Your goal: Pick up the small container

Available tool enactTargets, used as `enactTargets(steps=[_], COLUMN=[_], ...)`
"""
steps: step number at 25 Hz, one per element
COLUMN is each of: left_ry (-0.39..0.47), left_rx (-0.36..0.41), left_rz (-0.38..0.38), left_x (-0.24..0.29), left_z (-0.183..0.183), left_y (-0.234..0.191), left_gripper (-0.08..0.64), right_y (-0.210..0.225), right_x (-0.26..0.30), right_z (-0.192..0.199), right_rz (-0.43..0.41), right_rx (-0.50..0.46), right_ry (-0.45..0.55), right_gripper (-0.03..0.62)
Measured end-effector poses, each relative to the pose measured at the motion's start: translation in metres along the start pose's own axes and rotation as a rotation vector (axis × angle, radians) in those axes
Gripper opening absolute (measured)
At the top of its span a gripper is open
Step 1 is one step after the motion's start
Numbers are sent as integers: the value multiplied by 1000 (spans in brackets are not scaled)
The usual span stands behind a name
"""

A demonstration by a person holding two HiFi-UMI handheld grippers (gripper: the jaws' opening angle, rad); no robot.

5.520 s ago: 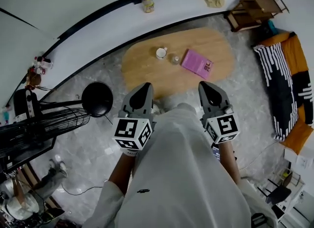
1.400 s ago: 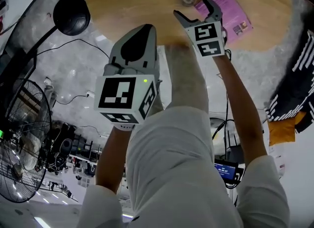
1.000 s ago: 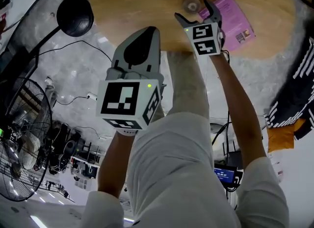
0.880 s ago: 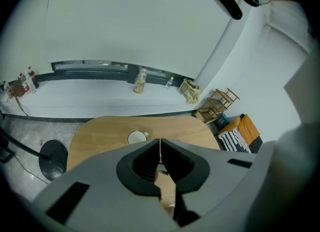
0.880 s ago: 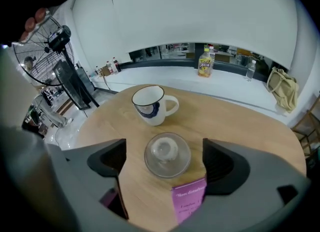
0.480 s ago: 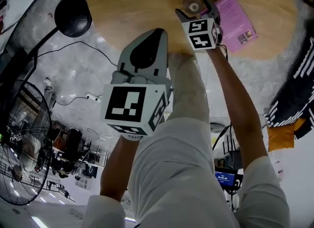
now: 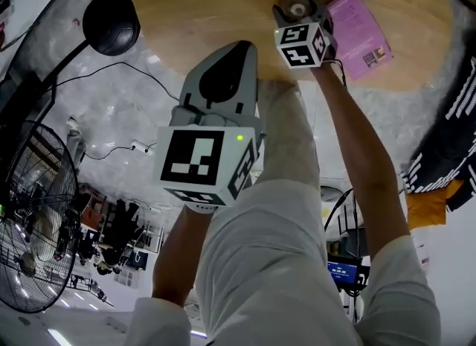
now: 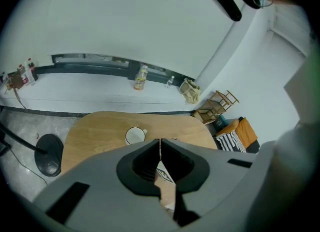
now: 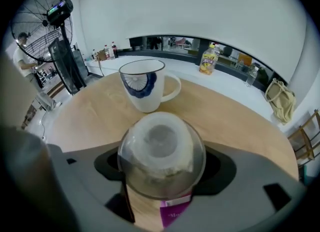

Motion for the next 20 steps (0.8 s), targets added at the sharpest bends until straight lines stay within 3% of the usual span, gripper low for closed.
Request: enactTargets(steps=[6,12,20], left_ry=[-4,10,33], left_rx=[3,12,34], left_rz=[-8,-5,8], left_x=[-3,-10,-27], left_z=[4,3,2], left_y=[-2,-3,-2], left_gripper=[25,25,25], right_y=[1,7,10], right_x=[-2,-12,-51], right_z=[-3,4,-23], right_rz=[15,-24,-44], right_rx=[-47,14,-3], right_ry=[-19,-63,6], right_gripper=[339,339,339])
Point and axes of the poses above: the fingertips, and each gripper's own axes: x forward along the fingers, y to its right, z out of its underside, the point moved 7 cm from there along -x, backward along the fingers, and after that the axes turned 4 degrees about x, right-handed, at the moved point
